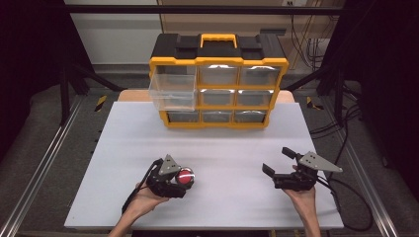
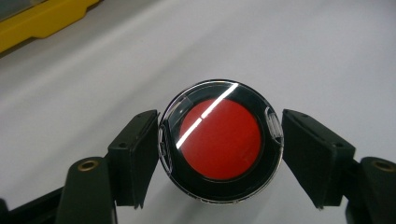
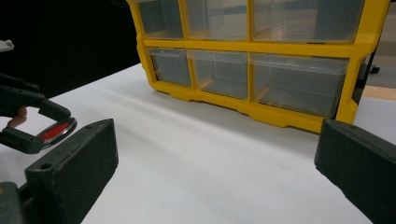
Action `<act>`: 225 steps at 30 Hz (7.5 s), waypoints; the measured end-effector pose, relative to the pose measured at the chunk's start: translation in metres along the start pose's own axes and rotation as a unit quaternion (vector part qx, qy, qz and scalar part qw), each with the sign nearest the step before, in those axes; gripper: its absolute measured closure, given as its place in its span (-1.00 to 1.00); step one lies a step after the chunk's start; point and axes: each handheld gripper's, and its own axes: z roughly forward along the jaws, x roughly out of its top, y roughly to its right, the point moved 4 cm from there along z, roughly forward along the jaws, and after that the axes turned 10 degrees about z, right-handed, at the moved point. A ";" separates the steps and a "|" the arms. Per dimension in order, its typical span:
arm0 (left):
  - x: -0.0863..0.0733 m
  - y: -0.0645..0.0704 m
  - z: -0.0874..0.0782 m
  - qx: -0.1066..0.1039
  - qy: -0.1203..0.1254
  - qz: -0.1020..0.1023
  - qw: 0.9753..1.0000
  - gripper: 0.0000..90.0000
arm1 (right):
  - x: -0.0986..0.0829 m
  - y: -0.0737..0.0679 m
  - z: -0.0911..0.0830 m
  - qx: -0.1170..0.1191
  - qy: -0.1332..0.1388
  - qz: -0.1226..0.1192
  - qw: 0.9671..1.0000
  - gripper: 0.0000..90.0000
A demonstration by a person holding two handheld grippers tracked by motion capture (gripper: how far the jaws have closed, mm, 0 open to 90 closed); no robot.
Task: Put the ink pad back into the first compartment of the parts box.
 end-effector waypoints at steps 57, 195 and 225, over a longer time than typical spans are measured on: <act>0.048 -0.041 -0.072 0.057 0.095 -0.012 0.994 -0.35 | -0.001 0.001 0.001 -0.005 -0.002 -0.004 1.000 -0.99; 0.194 -0.153 -0.109 0.158 0.121 -0.033 0.980 -0.35 | -0.001 0.001 0.000 -0.008 -0.002 -0.005 1.000 -0.99; 0.180 -0.154 -0.093 0.151 0.097 -0.042 0.983 -0.35 | -0.001 0.001 0.001 -0.008 -0.004 -0.004 1.000 -0.99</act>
